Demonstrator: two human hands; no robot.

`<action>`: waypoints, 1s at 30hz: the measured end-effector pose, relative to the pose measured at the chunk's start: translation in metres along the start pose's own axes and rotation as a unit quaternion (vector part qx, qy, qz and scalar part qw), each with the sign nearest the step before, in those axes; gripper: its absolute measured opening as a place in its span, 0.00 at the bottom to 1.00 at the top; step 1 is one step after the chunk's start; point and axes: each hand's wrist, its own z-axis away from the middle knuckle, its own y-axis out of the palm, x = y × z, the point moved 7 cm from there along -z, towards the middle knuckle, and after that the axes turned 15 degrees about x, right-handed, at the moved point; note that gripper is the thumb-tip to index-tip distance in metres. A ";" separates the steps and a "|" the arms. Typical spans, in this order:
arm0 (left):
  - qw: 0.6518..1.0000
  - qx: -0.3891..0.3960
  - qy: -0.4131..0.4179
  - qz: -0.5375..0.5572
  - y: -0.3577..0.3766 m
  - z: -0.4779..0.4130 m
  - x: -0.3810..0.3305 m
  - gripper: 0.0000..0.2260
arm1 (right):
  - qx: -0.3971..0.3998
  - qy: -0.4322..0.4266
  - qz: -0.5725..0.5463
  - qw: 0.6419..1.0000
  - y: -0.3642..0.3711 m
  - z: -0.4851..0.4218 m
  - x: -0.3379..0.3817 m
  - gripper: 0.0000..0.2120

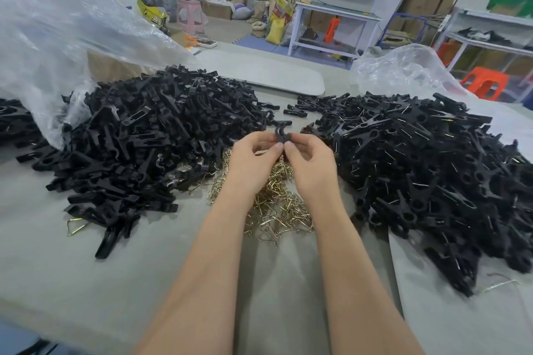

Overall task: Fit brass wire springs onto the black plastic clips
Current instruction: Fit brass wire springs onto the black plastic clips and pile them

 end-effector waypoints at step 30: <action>1.000 -0.013 -0.018 -0.004 0.000 -0.001 0.004 0.06 | 0.015 0.037 -0.005 0.999 -0.002 -0.001 -0.007 0.10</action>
